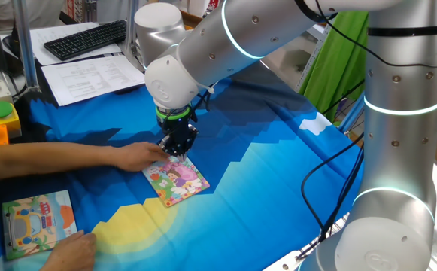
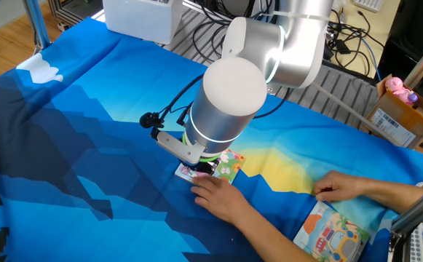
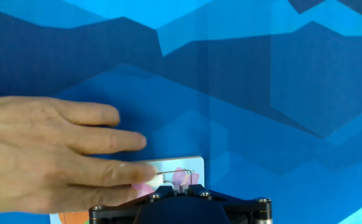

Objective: Assemble one piece of a puzzle

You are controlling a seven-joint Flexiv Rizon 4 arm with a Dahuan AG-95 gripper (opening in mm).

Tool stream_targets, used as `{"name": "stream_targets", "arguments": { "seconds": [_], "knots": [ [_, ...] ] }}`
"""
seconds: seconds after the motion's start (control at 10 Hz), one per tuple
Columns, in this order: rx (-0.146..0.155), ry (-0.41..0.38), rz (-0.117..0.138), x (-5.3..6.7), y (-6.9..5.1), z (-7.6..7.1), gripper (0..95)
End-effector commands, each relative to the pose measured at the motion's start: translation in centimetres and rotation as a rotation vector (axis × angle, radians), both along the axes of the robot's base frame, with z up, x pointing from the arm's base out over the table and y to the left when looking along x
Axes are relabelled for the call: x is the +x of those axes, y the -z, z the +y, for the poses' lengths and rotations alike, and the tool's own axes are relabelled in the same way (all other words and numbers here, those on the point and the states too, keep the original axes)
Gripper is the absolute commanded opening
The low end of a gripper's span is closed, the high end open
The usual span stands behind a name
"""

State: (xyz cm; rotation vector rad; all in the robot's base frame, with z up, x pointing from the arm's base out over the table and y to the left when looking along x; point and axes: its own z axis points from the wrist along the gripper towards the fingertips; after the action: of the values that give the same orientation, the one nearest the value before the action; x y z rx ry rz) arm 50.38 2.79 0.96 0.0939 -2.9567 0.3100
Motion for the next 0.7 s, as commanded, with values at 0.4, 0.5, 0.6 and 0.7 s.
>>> {"name": "stream_targets", "arguments": {
  "seconds": [0.4,0.5,0.6,0.7],
  "knots": [
    [0.001,-0.001,-0.001,-0.03,0.02,-0.02,0.0],
    [0.001,0.0,-0.001,-0.03,0.02,-0.02,0.0],
    [0.002,-0.001,-0.001,-0.03,0.02,-0.02,0.0],
    [0.007,-0.001,0.0,-0.03,0.02,-0.02,0.0]
  ]
}}
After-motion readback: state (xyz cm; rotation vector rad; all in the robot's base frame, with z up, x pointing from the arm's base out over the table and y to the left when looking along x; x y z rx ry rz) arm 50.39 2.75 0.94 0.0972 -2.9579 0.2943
